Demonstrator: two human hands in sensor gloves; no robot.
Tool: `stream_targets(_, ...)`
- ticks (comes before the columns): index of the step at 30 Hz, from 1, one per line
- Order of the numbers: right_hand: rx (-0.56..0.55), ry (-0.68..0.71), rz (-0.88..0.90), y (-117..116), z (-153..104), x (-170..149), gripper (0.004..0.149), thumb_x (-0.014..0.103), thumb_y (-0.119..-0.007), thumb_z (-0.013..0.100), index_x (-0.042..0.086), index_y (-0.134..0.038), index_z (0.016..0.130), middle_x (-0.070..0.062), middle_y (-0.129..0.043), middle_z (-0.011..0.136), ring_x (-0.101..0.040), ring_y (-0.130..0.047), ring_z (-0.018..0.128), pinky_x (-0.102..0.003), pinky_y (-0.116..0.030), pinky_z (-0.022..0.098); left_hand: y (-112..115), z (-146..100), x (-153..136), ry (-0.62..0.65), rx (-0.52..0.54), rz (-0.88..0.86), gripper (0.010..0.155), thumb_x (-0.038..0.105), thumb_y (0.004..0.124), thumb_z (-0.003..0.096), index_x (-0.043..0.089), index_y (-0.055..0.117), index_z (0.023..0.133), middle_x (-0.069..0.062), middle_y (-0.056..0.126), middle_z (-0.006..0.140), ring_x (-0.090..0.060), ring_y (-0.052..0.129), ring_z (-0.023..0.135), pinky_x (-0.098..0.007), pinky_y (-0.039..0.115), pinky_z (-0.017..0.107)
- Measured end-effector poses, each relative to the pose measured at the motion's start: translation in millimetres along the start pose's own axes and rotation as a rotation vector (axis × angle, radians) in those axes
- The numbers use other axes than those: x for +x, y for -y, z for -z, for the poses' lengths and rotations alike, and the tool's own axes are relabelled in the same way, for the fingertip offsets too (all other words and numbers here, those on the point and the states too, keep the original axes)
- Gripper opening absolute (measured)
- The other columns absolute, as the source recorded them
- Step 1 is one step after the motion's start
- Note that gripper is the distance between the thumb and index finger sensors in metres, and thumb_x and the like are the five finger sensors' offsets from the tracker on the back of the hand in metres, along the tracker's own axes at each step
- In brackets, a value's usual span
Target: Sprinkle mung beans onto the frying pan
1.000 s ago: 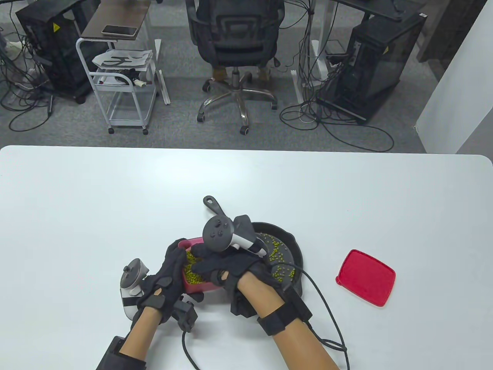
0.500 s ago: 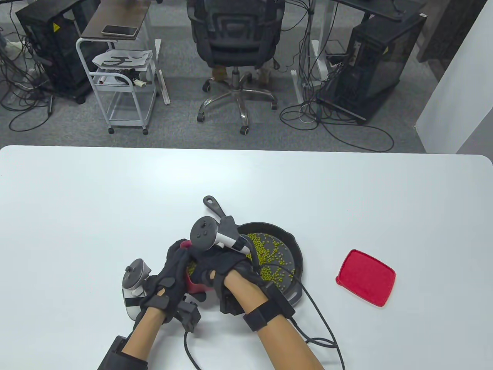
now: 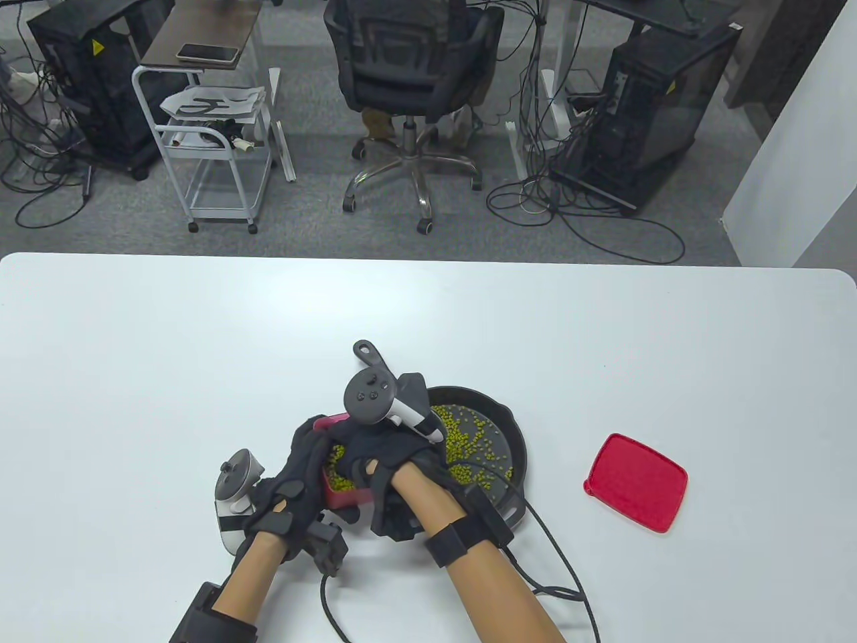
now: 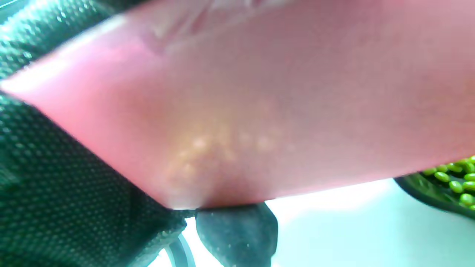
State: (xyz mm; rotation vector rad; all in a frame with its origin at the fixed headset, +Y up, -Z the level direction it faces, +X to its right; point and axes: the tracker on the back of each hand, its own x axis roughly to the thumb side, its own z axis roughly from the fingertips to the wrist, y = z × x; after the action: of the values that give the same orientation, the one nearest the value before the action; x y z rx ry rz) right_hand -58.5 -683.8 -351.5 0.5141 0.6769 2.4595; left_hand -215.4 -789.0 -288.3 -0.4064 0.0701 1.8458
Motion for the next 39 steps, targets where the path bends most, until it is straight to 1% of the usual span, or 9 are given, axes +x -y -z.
stream_targets(9, -0.065, -0.011, 0.064, 34.3, -10.3, -7.2, 0.038, 0.013, -0.095, 0.046, 0.019, -0.085, 0.083, -0.012, -0.086, 0.089, -0.041, -0.094, 0.056, -0.028, -0.093, 0.026, -1.5, -0.3, 0.9, -0.019, 0.001, 0.004, 0.077, 0.073, 0.060, 0.0482, 0.036, 0.027, 0.109, -0.019, 0.046, 0.107, -0.043, 0.088, 0.066, -0.047, 0.093, 0.024)
stream_targets(14, -0.137, -0.026, 0.130, 58.8, -20.4, -26.7, 0.038, 0.013, -0.095, 0.047, 0.019, -0.085, 0.083, -0.012, -0.085, 0.089, -0.041, -0.095, 0.056, -0.028, -0.094, 0.026, -4.9, -0.4, 1.5, -0.028, 0.012, 0.009, 0.077, 0.073, 0.060, 0.0482, 0.037, 0.028, 0.108, -0.019, 0.046, 0.107, -0.043, 0.088, 0.066, -0.047, 0.093, 0.024)
stream_targets(18, -0.194, -0.093, 0.147, 74.3, -24.6, -52.6, 0.038, 0.013, -0.094, 0.047, 0.019, -0.085, 0.083, -0.012, -0.085, 0.089, -0.041, -0.094, 0.056, -0.028, -0.093, 0.026, -7.5, 0.0, 2.6, -0.028, 0.021, 0.007, 0.077, 0.073, 0.060, 0.0482, 0.036, 0.028, 0.109, -0.019, 0.046, 0.107, -0.043, 0.088, 0.066, -0.047, 0.093, 0.024)
stream_targets(20, -0.198, -0.144, 0.126, 75.8, -23.0, -65.9, 0.038, 0.014, -0.094, 0.047, 0.019, -0.084, 0.083, -0.012, -0.085, 0.090, -0.041, -0.094, 0.056, -0.028, -0.093, 0.027, -8.0, 0.1, 3.6, -0.030, 0.021, 0.006, 0.077, 0.073, 0.060, 0.0482, 0.037, 0.028, 0.109, -0.019, 0.046, 0.107, -0.043, 0.088, 0.066, -0.047, 0.093, 0.024)
stream_targets(26, -0.231, -0.260, 0.063, 66.5, -7.9, -100.7, 0.039, 0.014, -0.091, 0.049, 0.021, -0.082, 0.086, -0.013, -0.082, 0.092, -0.042, -0.092, 0.062, -0.030, -0.093, 0.032, -9.4, 0.1, 4.1, -0.032, 0.020, 0.008, 0.077, 0.073, 0.060, 0.0481, 0.037, 0.028, 0.109, -0.019, 0.046, 0.107, -0.043, 0.088, 0.066, -0.047, 0.093, 0.024)
stream_targets(30, -0.269, -0.299, -0.014, 62.4, 2.6, -113.4, 0.039, 0.013, -0.088, 0.050, 0.021, -0.082, 0.087, -0.014, -0.080, 0.094, -0.043, -0.090, 0.068, -0.032, -0.093, 0.038, -10.3, 0.0, 4.6, -0.031, 0.020, 0.009, 0.077, 0.073, 0.060, 0.0483, 0.036, 0.028, 0.109, -0.019, 0.046, 0.107, -0.043, 0.088, 0.066, -0.047, 0.093, 0.024)
stream_targets(33, -0.280, -0.338, -0.049, 63.0, 7.9, -120.8, 0.038, 0.011, -0.086, 0.050, 0.021, -0.083, 0.086, -0.014, -0.080, 0.094, -0.043, -0.090, 0.068, -0.033, -0.093, 0.038, -10.6, 0.0, 4.9, -0.031, 0.019, 0.008, 0.077, 0.072, 0.060, 0.0483, 0.036, 0.028, 0.109, -0.020, 0.046, 0.107, -0.043, 0.088, 0.066, -0.047, 0.093, 0.024)
stream_targets(36, -0.300, -0.367, -0.121, 66.5, 9.0, -126.5, 0.038, 0.011, -0.085, 0.050, 0.021, -0.084, 0.086, -0.014, -0.080, 0.094, -0.044, -0.089, 0.070, -0.034, -0.092, 0.040, -10.8, 0.1, 4.9, -0.031, 0.018, 0.008, 0.077, 0.073, 0.060, 0.0481, 0.037, 0.028, 0.109, -0.019, 0.046, 0.107, -0.043, 0.088, 0.066, -0.047, 0.093, 0.024)
stream_targets(39, -0.293, -0.388, -0.188, 69.5, 6.5, -131.9, 0.037, 0.010, -0.084, 0.051, 0.021, -0.084, 0.086, -0.014, -0.080, 0.095, -0.044, -0.089, 0.071, -0.034, -0.092, 0.041, -11.1, 0.1, 5.1, -0.032, 0.017, 0.009, 0.077, 0.073, 0.060, 0.0482, 0.037, 0.028, 0.109, -0.019, 0.046, 0.107, -0.043, 0.088, 0.066, -0.047, 0.093, 0.024)
